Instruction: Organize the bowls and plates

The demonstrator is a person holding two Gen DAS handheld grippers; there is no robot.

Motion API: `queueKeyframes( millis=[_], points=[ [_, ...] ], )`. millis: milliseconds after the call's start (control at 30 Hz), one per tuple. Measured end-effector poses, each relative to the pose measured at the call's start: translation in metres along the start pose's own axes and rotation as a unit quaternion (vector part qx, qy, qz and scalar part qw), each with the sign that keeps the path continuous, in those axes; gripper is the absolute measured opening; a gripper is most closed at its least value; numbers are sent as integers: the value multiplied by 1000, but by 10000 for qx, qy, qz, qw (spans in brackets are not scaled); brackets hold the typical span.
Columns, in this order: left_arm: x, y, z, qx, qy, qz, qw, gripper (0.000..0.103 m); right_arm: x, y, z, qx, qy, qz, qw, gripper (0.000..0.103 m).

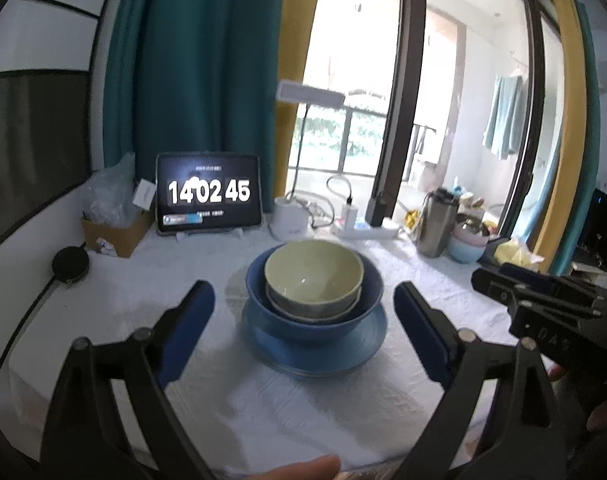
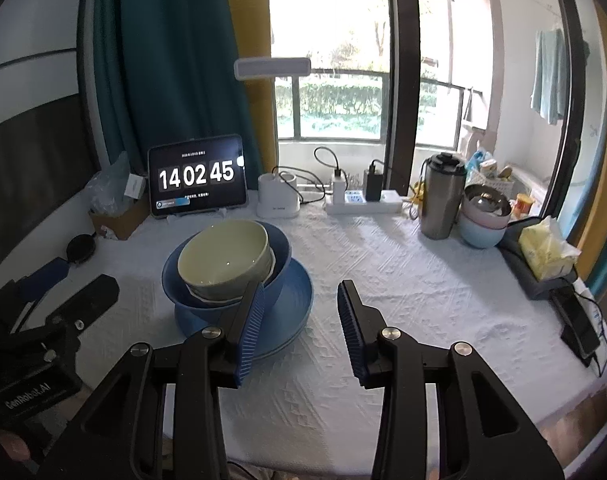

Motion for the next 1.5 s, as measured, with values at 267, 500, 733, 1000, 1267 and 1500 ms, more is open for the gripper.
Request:
queueKeyframes(
  millis=[267, 500, 733, 1000, 1267, 1500],
  points=[
    [28, 11, -6, -81, 16, -349, 9994, 92, 32, 3, -7, 16, -90, -293, 9995, 41],
    [52, 16, -12, -114, -40, -592, 9982, 92, 61, 6, -10, 51, -177, -554, 9983, 47],
    [73, 20, -19, -247, -104, -816, 9963, 92, 87, 8, -14, 36, -265, -777, 9966, 49],
    [90, 26, -24, -294, -208, -929, 9950, 92, 113, 11, -17, 1, -311, -999, 9945, 50],
    [110, 33, -31, -482, -243, -1159, 9918, 92, 137, 14, -20, 14, -411, -1236, 9915, 52],
    [123, 38, -32, -451, -220, -1371, 9893, 92, 158, 17, -23, -25, -467, -1472, 9880, 56]
  ],
)
Point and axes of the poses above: each gripper's, at about its wrist camera, not at the fingertips, and x roughly against the way its jaws point, z to its left, y to its top, the point moved 2 cm from there along -x, roughly the way its jaws point, and after that the axes turned 6 degrees about -z, right-handed, at the moved point
